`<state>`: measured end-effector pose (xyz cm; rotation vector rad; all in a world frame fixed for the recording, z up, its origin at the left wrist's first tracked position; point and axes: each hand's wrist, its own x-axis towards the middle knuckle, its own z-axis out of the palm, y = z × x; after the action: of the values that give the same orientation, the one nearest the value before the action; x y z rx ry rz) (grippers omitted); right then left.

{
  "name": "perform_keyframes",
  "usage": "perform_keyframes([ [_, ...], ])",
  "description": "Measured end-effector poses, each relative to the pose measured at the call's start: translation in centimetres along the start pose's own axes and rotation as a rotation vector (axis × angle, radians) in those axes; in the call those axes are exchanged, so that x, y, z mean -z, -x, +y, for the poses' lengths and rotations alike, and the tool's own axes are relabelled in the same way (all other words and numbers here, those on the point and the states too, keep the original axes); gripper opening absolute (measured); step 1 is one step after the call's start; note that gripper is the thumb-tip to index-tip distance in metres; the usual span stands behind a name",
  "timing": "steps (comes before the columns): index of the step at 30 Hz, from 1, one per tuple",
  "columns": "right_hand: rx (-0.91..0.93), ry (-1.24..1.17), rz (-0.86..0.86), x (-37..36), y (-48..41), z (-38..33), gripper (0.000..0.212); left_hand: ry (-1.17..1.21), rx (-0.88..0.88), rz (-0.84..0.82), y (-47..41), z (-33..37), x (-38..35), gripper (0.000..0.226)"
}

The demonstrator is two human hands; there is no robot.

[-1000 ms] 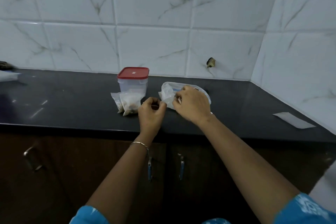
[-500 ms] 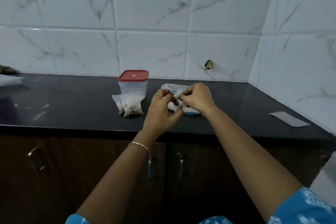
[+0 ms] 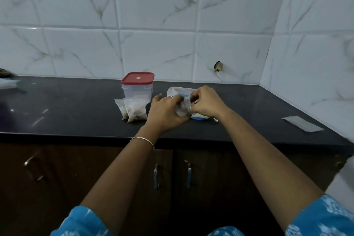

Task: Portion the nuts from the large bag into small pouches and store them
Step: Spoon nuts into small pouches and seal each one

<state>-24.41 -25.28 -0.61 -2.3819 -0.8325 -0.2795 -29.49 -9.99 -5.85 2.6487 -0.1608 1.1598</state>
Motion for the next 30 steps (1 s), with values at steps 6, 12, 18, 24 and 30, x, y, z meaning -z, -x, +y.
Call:
perform_keyframes([
  [6,0.105,0.373,0.044,0.2,0.6,-0.6,0.029,-0.026,0.003,-0.031,-0.6,-0.4,-0.9,0.058],
  [12,-0.077,-0.197,0.299,-0.7,-0.2,3.6,0.003,0.221,0.261,0.004,-0.6,-1.7,-1.9,0.039],
  [18,-0.444,-0.083,0.196,-3.1,0.7,10.5,0.031,0.494,0.432,-0.087,1.1,-1.8,-4.0,0.045],
  [24,-0.451,0.026,0.137,-4.1,0.8,11.4,0.019,0.730,0.610,-0.051,0.2,-2.3,-4.3,0.045],
  [30,-0.190,-0.031,0.265,-2.4,0.7,10.1,0.004,1.059,0.864,-0.005,-0.8,-4.6,-4.8,0.052],
])
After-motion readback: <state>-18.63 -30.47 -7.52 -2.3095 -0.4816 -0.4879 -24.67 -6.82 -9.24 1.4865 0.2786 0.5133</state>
